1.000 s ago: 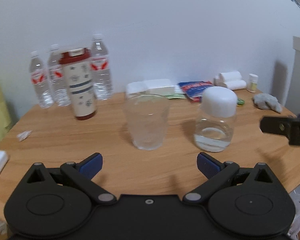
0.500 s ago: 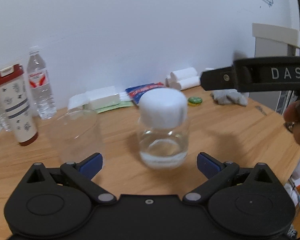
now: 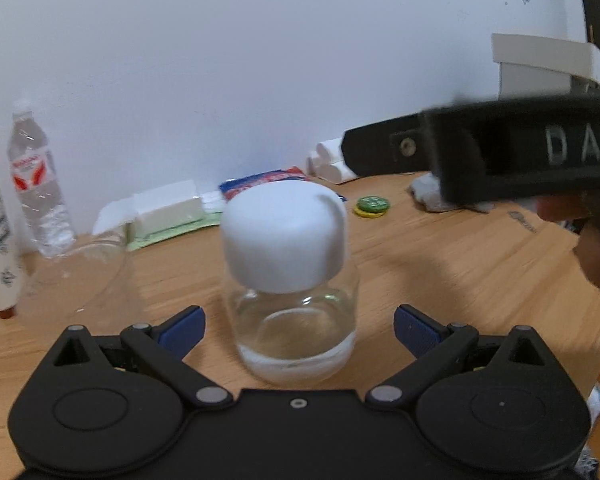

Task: Unscrew bottle cap and pour
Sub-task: 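Move the left gripper to the glass jar and close on its body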

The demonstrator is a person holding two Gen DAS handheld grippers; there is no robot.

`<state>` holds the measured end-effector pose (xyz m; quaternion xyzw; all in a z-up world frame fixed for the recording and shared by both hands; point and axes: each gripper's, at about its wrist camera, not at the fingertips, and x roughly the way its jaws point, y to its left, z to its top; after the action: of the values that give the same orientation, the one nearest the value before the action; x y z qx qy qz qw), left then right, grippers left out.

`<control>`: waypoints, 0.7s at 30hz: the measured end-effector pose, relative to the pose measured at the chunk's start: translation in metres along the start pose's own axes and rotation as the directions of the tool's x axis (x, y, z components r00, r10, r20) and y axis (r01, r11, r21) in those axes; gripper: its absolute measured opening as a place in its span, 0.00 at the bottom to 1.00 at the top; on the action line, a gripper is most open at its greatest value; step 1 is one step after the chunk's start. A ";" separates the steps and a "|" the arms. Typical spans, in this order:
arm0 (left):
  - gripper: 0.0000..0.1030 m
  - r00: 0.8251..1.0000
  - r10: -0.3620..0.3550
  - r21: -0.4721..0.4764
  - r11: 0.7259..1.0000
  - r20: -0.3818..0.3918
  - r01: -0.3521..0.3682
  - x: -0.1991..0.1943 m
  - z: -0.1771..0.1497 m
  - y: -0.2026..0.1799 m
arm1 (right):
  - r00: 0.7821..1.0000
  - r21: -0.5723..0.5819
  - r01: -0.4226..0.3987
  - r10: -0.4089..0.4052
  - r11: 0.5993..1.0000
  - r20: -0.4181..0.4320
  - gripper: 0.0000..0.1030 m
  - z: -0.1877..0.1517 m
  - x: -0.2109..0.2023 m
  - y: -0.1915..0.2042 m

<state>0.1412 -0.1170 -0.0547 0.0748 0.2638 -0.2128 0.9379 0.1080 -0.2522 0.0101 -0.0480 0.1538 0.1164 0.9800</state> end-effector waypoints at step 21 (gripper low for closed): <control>1.00 1.000 -0.023 -0.036 0.999 -0.021 0.023 0.024 0.003 0.019 | 0.976 0.108 -0.216 0.215 0.970 0.024 1.00 -0.006 0.015 -0.028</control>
<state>0.1697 -0.1091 -0.0639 0.0571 0.2783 -0.2179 0.9337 0.1266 -0.2772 0.0014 0.0236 0.1582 0.2136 0.9637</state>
